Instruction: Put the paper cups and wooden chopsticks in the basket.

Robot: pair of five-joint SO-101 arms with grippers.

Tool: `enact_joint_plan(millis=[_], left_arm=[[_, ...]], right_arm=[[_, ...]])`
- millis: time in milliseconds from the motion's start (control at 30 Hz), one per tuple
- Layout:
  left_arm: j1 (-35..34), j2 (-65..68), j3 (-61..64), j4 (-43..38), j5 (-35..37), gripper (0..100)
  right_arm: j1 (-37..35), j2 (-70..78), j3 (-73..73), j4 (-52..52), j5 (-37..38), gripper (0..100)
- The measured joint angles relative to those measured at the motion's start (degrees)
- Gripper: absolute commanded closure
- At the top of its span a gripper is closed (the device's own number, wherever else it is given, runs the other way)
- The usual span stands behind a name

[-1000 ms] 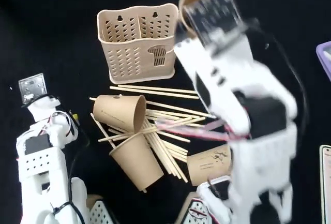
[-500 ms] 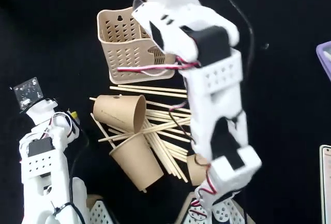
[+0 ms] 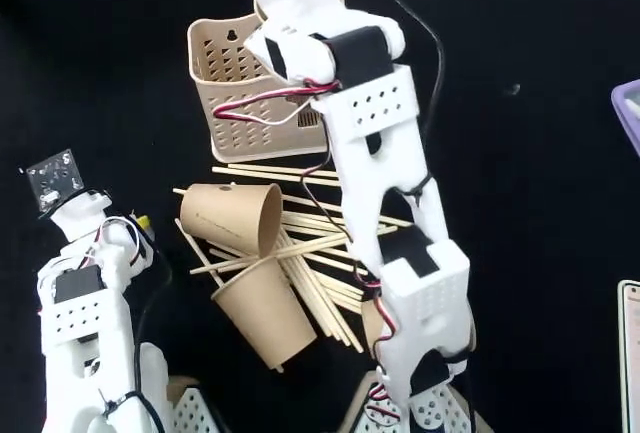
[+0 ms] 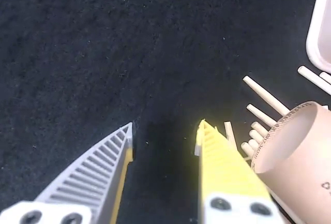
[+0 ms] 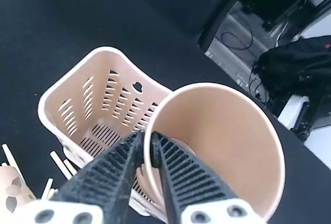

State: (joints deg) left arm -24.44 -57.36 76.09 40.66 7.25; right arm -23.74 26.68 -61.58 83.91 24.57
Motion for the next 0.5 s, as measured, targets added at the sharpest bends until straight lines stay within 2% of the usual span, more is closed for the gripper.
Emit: enact_joint_plan(millis=[167,367,500], left_arm=[[0.0,0.0,0.0,0.0,0.0,80],[0.0,0.0,0.0,0.0,0.0,80],[0.0,0.0,0.0,0.0,0.0,80]], right_arm=[[0.0,0.1,0.0,0.4,0.0,76.3],[0.0,-1.1,0.0,2.8,0.0,77.3],[0.0,-8.3,0.0,6.4,0.0,77.6]])
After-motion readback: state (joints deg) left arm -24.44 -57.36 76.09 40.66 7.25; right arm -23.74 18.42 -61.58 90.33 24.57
